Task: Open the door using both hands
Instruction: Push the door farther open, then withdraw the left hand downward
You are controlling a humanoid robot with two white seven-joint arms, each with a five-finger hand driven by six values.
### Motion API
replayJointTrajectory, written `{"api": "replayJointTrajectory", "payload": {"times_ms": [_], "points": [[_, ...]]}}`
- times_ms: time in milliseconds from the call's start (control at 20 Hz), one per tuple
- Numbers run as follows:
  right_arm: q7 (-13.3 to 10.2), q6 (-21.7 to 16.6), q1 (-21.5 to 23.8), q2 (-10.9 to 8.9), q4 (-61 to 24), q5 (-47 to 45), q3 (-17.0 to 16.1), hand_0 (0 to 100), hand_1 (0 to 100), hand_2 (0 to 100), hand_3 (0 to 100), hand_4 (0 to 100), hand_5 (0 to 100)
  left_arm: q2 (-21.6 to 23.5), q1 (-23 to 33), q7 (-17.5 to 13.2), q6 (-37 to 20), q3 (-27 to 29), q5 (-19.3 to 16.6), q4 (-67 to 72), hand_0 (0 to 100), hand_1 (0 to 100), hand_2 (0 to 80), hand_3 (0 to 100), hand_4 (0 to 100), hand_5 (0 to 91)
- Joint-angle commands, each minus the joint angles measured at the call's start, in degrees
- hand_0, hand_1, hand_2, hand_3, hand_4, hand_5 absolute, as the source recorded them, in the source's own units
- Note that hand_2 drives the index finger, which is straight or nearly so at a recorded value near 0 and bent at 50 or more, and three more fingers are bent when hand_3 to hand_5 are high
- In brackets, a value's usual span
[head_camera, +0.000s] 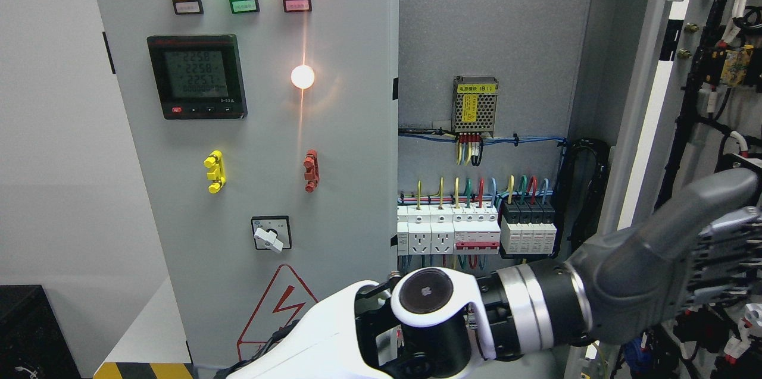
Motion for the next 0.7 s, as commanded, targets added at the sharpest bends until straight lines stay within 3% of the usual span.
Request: {"api": "replayJointTrajectory", "payload": {"times_ms": [0,200,501,651], "points": [[0.0,0.0,0.0,0.00,0.0,-0.6,0.0,19,0,0,0,0,0,20.1,8.5,-0.4,-1.1,1.7,0.9,-15.0,0,0,0.0,0,0,0.0],[0.0,0.0,0.0,0.00,0.0,-0.6,0.0,19,0,0,0,0,0,27.3,16.5,-0.4,-1.2,2.4,0.9,-16.4,0,0,0.0,0,0,0.0],[0.0,0.0,0.0,0.00,0.0,-0.6,0.0,19,0,0,0,0,0,35.2,33.9,-0.4,-1.2,2.1,0.0,-16.0,0,0,0.0,0,0,0.0],[0.0,0.0,0.0,0.00,0.0,-0.6,0.0,19,0,0,0,0,0,38.1,42.8,-0.2,-1.3,2.1,-3.1,-14.7,0,0,0.0,0,0,0.0]]}}
